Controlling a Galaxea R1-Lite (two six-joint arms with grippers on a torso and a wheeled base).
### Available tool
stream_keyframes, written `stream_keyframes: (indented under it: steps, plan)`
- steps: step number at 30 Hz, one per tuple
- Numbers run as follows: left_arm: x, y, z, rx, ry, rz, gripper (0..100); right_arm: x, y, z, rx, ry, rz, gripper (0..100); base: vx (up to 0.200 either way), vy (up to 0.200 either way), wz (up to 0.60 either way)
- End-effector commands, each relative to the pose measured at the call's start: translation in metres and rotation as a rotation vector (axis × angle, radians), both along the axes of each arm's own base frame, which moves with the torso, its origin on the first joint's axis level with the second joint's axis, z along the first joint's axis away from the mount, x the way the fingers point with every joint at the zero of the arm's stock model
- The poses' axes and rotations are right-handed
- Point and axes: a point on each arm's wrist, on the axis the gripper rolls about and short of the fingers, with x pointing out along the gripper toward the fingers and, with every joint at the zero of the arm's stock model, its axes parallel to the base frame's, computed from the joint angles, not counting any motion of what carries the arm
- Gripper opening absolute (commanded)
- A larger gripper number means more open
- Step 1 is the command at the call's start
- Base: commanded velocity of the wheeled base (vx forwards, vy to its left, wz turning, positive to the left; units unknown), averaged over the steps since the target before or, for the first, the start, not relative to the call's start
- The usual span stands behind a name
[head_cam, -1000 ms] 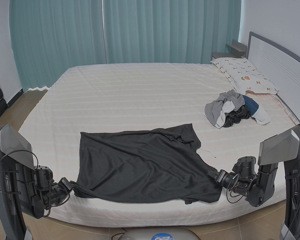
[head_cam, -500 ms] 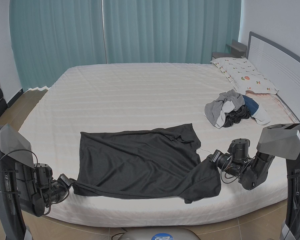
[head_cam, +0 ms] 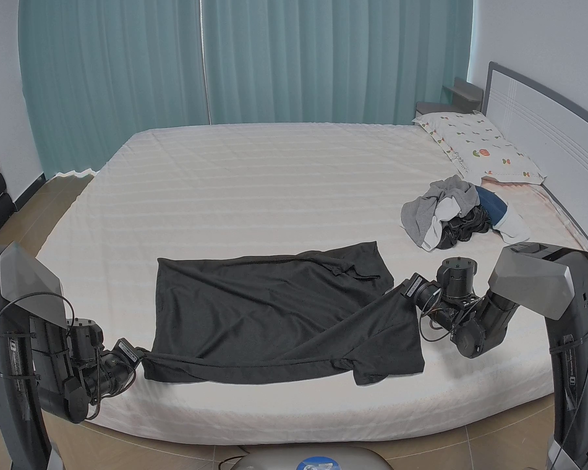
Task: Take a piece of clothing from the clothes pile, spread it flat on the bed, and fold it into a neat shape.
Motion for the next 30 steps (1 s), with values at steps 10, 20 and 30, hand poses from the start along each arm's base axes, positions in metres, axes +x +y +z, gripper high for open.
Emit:
stream_keyframes:
  steps: [10,20,30]
  plan:
    - [0.002,-0.001,0.000,0.015,-0.015,0.009,0,0.025,0.011,0.011,-0.040,-0.148,-0.014,0,0.000,0.000,0.00]
    - [0.002,-0.001,0.000,0.015,-0.012,0.009,0,0.031,0.014,-0.022,-0.098,-0.125,0.003,0,0.000,0.000,0.00]
    - [0.001,-0.001,0.000,0.015,-0.012,0.009,0,0.018,0.007,-0.037,-0.123,-0.049,0.025,100,0.000,0.000,0.00]
